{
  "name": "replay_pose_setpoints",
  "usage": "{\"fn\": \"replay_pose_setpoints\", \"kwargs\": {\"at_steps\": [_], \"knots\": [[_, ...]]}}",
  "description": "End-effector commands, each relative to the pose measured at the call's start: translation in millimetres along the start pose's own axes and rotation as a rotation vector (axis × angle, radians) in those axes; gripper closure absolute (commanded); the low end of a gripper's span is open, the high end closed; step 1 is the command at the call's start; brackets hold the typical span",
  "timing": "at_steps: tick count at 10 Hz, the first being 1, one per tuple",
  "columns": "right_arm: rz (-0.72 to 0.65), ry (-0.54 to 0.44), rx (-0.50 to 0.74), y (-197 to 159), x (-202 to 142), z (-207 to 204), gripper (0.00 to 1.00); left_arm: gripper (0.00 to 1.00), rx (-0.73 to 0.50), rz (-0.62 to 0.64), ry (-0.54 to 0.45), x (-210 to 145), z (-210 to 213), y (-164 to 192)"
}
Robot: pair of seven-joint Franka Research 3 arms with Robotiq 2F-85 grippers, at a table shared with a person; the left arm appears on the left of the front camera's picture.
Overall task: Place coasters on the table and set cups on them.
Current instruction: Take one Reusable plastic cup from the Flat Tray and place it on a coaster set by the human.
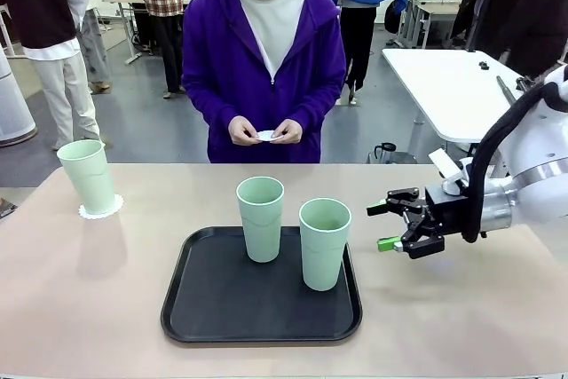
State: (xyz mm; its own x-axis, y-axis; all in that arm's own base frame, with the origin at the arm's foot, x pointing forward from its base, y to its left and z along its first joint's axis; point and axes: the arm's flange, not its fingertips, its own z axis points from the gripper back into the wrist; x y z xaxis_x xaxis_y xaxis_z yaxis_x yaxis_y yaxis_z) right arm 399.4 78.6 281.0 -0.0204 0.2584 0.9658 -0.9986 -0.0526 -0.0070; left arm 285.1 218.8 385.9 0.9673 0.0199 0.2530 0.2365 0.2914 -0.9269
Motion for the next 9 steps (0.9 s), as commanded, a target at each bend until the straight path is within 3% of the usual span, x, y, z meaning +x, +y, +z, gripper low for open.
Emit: {"fn": "replay_pose_setpoints", "kwargs": {"at_steps": [1,9], "knots": [[0.039,-0.022,0.03,-2,-2,-21,0.0,0.0,-0.01,-0.012,-0.009,0,1,-1],[0.017,-0.002,0.071,3,0,-28,0.0,0.0,-0.01,-0.012,-0.009,0,1,-1]]}}
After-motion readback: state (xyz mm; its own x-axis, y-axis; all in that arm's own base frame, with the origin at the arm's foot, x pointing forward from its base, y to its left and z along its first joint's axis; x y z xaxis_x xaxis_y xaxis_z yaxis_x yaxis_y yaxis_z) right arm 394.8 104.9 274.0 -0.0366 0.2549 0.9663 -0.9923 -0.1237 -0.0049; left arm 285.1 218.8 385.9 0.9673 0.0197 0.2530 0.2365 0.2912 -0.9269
